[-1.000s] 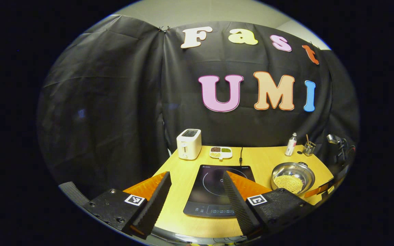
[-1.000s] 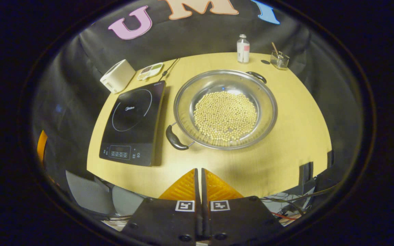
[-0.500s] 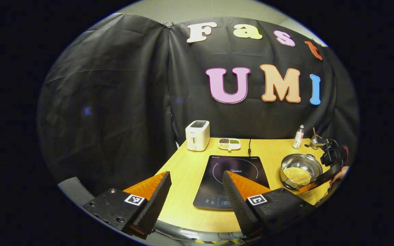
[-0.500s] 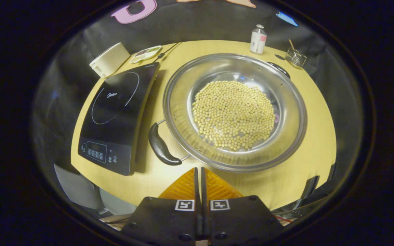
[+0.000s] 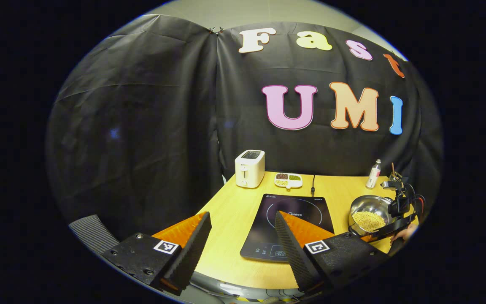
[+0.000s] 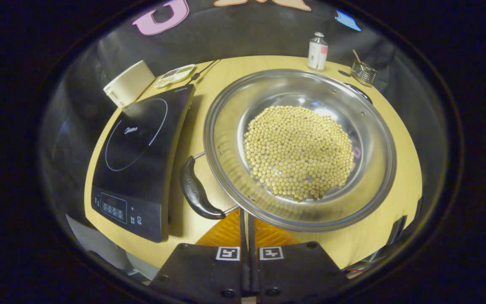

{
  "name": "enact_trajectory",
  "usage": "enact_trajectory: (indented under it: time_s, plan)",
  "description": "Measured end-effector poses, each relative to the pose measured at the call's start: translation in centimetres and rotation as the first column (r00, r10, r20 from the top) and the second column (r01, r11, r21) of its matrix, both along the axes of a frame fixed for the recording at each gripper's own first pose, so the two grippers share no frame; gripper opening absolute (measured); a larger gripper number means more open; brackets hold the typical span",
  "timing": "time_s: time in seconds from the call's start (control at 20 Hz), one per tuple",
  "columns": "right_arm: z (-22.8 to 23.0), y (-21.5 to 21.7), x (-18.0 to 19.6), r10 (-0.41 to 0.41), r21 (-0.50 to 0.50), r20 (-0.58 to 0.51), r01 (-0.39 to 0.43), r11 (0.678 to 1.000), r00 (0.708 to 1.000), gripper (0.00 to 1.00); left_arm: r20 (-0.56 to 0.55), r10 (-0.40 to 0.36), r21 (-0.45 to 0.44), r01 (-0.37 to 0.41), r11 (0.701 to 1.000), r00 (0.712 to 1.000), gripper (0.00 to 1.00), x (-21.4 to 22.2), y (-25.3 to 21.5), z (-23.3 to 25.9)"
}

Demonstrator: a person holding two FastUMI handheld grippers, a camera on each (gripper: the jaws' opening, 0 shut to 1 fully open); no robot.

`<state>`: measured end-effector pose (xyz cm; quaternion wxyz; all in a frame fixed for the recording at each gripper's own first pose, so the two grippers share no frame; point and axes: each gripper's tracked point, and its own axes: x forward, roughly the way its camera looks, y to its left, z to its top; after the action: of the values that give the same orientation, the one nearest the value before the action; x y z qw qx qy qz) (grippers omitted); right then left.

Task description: First push the handle of the pot to place it horizontally, then grasp the pot with both hands and set it on the induction cooktop.

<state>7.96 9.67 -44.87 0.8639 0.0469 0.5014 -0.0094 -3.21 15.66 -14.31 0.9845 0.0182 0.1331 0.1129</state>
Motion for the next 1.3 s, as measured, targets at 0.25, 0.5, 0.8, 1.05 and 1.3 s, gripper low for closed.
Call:
enact_trajectory:
  time_s: [0.25, 0.5, 0.8, 1.05, 1.3]
  plan:
    - [-0.7, 1.4, 2.3, -0.12, 0.022, 0.027, 0.119, 0.993, 0.992, 0.0, 0.002, -0.006, -0.017, 0.006, 1.0, 1.0, 0.93, -0.3, -0.5, 0.0]
    - [-1.0, 2.4, 4.6, -0.209, 0.02, 0.08, 0.209, 0.978, 0.975, 0.03, 0.004, -0.025, -0.033, 0.025, 0.999, 1.0, 0.91, -0.9, -1.7, 0.1]
    - [-0.9, 3.3, 7.9, -0.31, 0.056, 0.1, 0.306, 0.95, 0.946, 0.0, -0.002, -0.043, -0.031, 0.042, 0.999, 0.999, 0.93, -1.2, -2.3, 0.1]
    - [-0.9, 2.9, 10.6, -0.347, 0.053, 0.102, 0.343, 0.938, 0.932, 0.02, -0.014, -0.046, -0.026, 0.046, 0.999, 0.999, 0.93, -1.9, -2.2, -0.1]
    - [-0.9, 2.6, 10.1, -0.326, 0.04, 0.095, 0.323, 0.945, 0.941, 0.03, -0.02, -0.044, -0.023, 0.044, 0.999, 0.999, 0.93, -2.4, -2.0, -0.1]
